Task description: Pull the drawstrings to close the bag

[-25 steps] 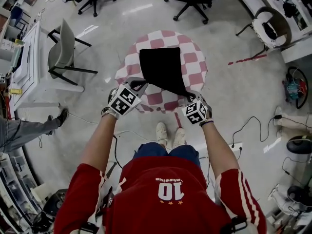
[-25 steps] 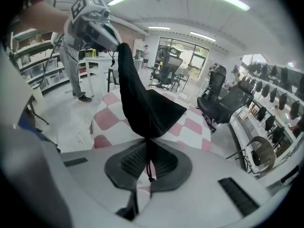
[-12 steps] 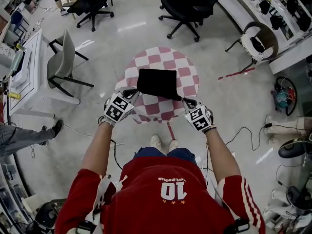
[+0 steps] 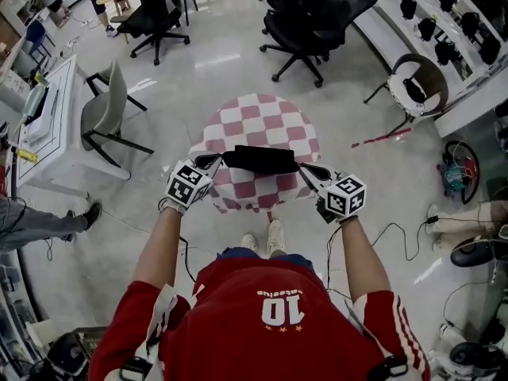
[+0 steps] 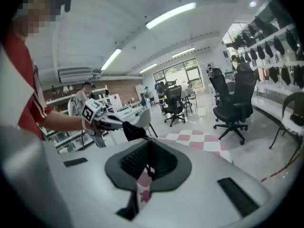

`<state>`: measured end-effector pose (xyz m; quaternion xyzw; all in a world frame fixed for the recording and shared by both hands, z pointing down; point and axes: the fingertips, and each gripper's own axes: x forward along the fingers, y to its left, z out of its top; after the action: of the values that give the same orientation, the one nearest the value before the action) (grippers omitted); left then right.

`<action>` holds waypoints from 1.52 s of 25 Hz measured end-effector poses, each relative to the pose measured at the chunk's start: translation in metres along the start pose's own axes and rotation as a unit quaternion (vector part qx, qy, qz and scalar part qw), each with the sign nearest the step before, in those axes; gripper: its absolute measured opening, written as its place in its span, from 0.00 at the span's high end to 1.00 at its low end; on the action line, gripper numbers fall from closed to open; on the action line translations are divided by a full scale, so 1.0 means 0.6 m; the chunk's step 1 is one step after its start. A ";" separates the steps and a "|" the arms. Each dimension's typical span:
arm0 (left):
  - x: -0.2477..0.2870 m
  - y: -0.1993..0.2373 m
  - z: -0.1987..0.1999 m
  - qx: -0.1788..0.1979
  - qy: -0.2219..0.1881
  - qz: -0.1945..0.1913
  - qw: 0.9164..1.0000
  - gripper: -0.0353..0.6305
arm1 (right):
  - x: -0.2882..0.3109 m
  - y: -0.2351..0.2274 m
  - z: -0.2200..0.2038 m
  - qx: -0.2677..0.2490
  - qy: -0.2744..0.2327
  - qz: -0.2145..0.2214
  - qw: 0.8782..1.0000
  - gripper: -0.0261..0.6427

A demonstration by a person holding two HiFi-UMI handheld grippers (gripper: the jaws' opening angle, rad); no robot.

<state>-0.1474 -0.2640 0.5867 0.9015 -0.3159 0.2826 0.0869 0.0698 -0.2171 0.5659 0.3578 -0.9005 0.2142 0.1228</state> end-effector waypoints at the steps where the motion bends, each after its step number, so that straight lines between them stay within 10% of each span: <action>1: -0.001 0.000 0.005 -0.004 -0.003 0.002 1.000 0.94 | -0.008 -0.002 0.012 0.016 -0.017 0.012 1.000 0.94; 15: -0.029 0.035 0.123 -0.094 -0.114 0.057 0.987 0.94 | -0.052 -0.059 0.144 0.132 -0.164 0.044 0.977 0.94; 38: -0.054 0.090 0.207 -0.086 -0.168 0.131 0.973 0.94 | -0.064 -0.144 0.200 0.193 -0.186 -0.073 0.961 0.94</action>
<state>-0.1455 -0.3312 0.4646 0.8758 -0.4647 0.1083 0.0722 0.1495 -0.3078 0.4720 0.4728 -0.8207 0.3038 -0.1027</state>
